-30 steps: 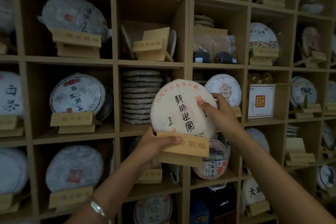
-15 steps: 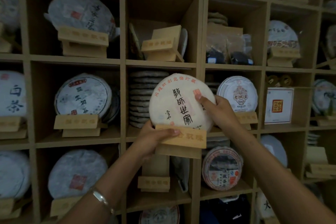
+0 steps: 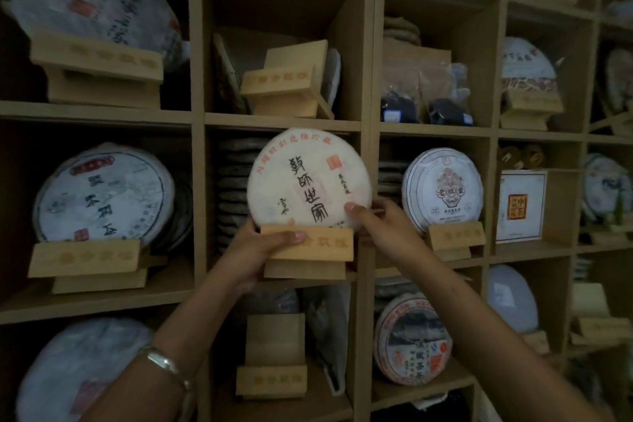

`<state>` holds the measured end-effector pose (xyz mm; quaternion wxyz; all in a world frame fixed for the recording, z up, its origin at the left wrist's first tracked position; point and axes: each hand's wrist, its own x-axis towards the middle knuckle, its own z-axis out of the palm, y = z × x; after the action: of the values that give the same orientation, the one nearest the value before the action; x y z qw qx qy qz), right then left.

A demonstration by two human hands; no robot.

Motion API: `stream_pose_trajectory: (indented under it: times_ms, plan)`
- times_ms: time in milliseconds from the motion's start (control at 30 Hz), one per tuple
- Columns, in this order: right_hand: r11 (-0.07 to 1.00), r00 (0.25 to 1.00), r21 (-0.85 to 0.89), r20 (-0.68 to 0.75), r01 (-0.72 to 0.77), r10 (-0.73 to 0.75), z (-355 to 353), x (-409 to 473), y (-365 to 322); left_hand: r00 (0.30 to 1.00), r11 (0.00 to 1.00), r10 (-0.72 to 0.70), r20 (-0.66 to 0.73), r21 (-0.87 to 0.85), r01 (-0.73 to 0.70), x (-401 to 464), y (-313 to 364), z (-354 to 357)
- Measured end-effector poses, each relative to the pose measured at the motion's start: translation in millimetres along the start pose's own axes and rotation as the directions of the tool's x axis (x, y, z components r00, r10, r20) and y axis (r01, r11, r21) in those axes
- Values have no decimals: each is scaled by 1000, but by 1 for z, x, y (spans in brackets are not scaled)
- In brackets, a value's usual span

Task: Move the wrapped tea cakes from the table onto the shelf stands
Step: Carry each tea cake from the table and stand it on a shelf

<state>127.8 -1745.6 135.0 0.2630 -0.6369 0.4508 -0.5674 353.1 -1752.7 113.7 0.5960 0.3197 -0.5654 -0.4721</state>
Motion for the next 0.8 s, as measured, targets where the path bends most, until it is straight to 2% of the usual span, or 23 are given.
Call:
stream_pose_trajectory:
  times_ms: [100,233,667,733,800]
  plan:
    - [999,997,-14,70,-44,45,7,1,8,1000,1000,-4,-26,-25,3,8,-7,-5]
    - [999,994,-45,113,4,1,19,2,21,999,998,-33,-21,-47,32,19,-20,-6]
    - [999,997,3,-70,41,-41,33,1,44,999,1000,4,-34,-9,-4,40,-40,-1]
    - [997,990,-47,-125,59,-65,31,-2,46,999,1000,5,-46,15,-5,39,-43,1]
    - [983,977,-169,-185,73,-105,30,-5,50,998,999,13,-57,47,-10,38,-45,1]
